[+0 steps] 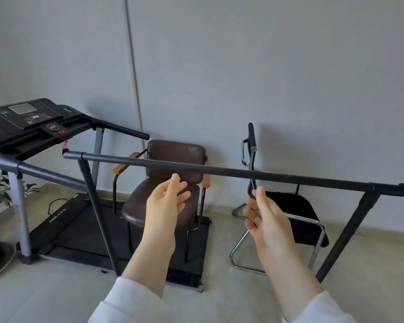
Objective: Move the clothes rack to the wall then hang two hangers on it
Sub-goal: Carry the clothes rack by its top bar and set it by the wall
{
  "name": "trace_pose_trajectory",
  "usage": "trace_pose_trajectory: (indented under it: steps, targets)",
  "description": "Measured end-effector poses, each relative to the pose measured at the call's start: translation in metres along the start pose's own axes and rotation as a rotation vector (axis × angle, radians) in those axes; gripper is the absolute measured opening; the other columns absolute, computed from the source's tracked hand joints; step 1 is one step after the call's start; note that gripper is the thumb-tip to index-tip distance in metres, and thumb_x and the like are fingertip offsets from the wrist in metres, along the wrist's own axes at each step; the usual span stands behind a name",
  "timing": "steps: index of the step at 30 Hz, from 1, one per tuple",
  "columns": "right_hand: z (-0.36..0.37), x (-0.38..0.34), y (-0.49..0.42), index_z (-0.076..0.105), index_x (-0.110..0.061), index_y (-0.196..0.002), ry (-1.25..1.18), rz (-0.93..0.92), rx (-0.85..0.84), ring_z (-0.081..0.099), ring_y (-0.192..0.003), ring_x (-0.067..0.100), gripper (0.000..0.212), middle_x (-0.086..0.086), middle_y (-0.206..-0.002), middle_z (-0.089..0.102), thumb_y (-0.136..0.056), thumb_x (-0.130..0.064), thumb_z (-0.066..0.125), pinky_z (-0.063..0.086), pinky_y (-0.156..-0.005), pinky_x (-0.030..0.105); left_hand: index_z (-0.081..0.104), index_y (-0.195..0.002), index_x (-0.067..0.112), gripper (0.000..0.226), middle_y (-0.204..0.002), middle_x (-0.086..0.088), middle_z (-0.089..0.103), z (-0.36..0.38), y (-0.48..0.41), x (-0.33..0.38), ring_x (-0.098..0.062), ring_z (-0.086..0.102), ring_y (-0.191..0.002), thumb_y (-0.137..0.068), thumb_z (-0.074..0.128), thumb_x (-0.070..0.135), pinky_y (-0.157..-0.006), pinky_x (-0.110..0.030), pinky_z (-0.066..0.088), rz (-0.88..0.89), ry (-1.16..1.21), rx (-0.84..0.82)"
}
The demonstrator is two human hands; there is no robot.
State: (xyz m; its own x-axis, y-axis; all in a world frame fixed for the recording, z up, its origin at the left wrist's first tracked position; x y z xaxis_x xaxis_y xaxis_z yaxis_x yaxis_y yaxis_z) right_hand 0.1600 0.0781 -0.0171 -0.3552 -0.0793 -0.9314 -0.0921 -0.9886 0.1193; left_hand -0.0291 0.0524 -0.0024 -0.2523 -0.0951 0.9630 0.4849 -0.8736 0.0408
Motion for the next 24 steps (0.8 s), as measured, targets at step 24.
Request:
trace_pose_trajectory:
  steps: [24]
  targets:
    - [-0.002,-0.033,-0.015,0.051,-0.018,-0.07,0.088,-0.169,0.196,0.054,-0.06,0.008,0.025,-0.003,-0.066,0.057,-0.092,-0.03,0.046,0.041,-0.057,0.021,0.055,-0.074,0.021,0.02,-0.076,0.006,0.063,0.023,-0.026,0.002,-0.006,0.061,-0.076,-0.09,0.052,0.032,-0.075,-0.02,0.048,-0.088,0.045,-0.089]
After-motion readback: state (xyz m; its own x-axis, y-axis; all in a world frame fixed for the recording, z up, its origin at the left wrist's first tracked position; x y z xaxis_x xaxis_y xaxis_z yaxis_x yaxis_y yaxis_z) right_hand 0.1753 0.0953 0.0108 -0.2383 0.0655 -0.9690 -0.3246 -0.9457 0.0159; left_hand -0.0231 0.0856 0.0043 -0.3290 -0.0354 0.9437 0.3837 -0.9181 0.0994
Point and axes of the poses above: each hand's wrist, its own y-axis away from the middle knuckle, its own z-axis out of the palm, x = y × z, the point moved 6 cm from there along -y, towards the middle knuckle
